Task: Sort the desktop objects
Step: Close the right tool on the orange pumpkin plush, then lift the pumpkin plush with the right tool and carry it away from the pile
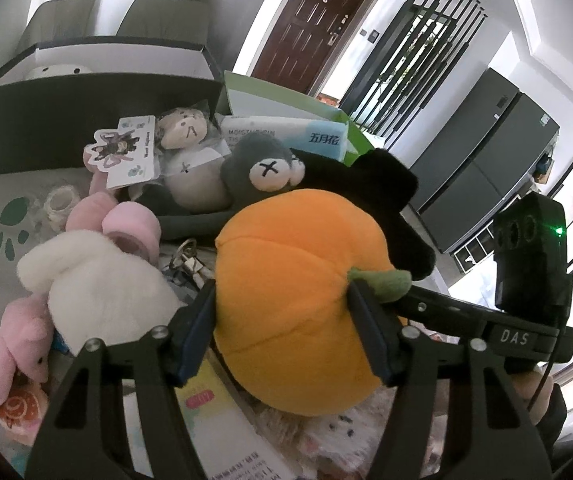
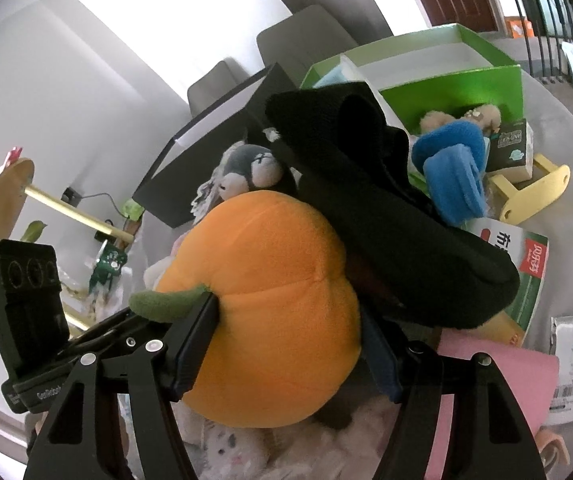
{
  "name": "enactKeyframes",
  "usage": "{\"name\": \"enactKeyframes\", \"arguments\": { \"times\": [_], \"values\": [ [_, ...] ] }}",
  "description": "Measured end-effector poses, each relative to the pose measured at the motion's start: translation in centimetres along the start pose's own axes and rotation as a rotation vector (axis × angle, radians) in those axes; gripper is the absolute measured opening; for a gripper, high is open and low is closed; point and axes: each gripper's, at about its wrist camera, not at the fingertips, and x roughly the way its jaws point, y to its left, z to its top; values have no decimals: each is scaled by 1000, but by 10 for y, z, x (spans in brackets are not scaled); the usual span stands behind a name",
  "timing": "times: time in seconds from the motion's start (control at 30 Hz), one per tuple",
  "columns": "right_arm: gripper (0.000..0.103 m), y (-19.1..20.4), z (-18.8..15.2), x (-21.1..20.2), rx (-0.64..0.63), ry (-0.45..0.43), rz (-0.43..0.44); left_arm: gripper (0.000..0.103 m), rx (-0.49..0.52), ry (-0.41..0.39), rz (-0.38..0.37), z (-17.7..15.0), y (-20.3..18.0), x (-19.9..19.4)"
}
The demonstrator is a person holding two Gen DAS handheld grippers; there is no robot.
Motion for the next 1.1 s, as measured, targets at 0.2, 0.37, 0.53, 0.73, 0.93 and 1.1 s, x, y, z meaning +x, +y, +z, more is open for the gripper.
{"name": "enactKeyframes", "arguments": {
  "times": [0.2, 0.37, 0.53, 0.73, 0.93, 1.1],
  "values": [
    [71, 16, -4, -14, -20, -24, 5, 64, 13, -31, 0, 0, -8, -18],
    [71, 30, -10, -26, -40, -40, 11, 64, 18, -55, 2, -2, -14, -35],
    [71, 42, -18, -38, -61, -54, 18, 64, 25, -80, 5, -7, -19, -51],
    [71, 59, -31, -57, -89, -74, 27, 64, 35, -117, 9, -18, -27, -78],
    [71, 79, -46, -78, -119, -99, 34, 64, 45, -157, 9, -32, -37, -106],
    [71, 94, -60, -95, -146, -119, 37, 64, 53, -193, 5, -47, -45, -130]
  ]
}}
